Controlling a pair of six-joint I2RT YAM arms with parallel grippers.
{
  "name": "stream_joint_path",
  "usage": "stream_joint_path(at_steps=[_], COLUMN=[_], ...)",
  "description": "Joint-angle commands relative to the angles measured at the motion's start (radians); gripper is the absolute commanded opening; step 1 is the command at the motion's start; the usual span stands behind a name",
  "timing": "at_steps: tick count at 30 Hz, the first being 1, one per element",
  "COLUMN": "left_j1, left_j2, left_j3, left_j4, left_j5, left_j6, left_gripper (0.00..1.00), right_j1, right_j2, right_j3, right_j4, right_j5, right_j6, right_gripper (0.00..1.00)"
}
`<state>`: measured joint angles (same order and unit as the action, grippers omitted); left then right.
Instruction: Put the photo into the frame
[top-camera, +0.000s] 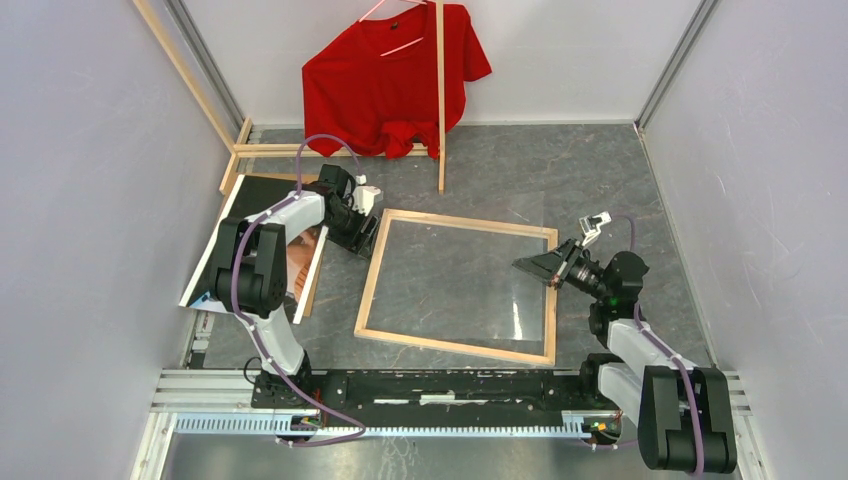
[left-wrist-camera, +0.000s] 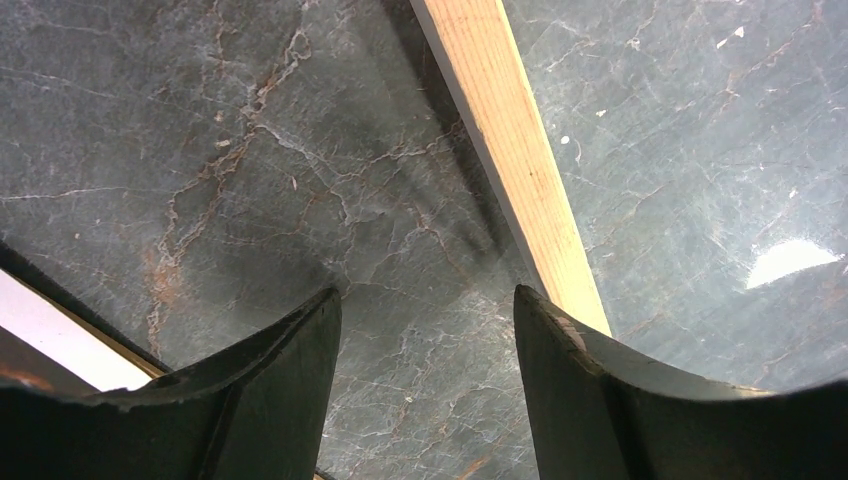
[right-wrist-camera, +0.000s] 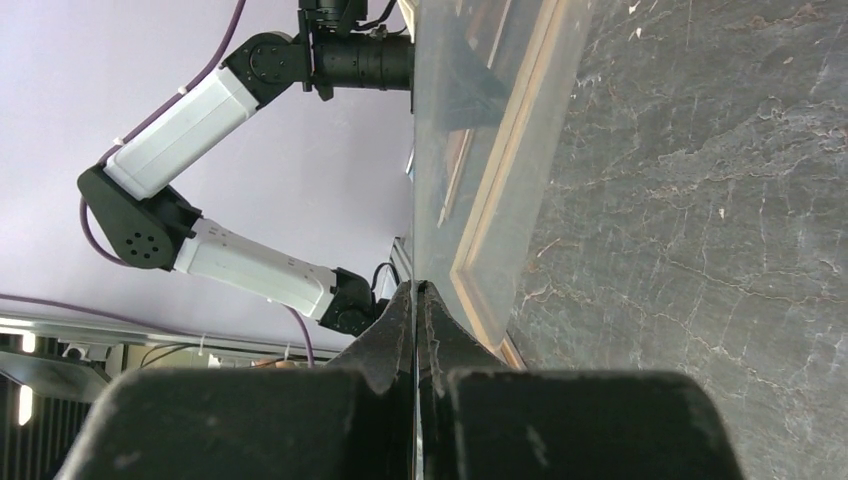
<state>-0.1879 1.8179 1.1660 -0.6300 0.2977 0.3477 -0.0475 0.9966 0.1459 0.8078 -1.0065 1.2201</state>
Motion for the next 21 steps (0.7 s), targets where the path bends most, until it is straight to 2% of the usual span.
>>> stream_joint_path(at_steps=[1, 6, 10, 14, 18, 21], left_j1=[-0.008, -0.008, -0.010, -0.012, -0.012, -0.010], left_j2=[0.020, 0.021, 0.022, 0.019, 0.015, 0.011], left_j3=[-0.006, -0.006, -0.006, -0.009, 0.000, 0.007], left_j4=[0.011, 0.012, 0.012, 0.012, 0.001, -0.009], left_j5=[0.019, 0.019, 0.023, 0.028, 0.029, 0.038], left_j6=[-0.017, -0.016, -0.017, -0.016, -0.014, -0.011], left_gripper=[0.70, 0.70, 0.70, 0.69, 0.69, 0.68], right_j1=[0.004, 0.005, 0.015, 0.110, 0.223, 0.261], right_j2=[0.007, 0.001, 0.011, 0.029, 0.049, 0.053], right_j3=[0.000, 0.010, -0.014, -0.022, 0.027, 0.055], right_j4=[0.048, 0.062, 0.233, 0.417, 0.475, 0.507], right_j5=[0.025, 0.025, 0.046, 0.121, 0.200, 0.234], right_j6=[0.004, 0.013, 0.153, 0.299, 0.349, 0.384], right_gripper=[0.00, 0.00, 0.00, 0.00, 0.00, 0.00])
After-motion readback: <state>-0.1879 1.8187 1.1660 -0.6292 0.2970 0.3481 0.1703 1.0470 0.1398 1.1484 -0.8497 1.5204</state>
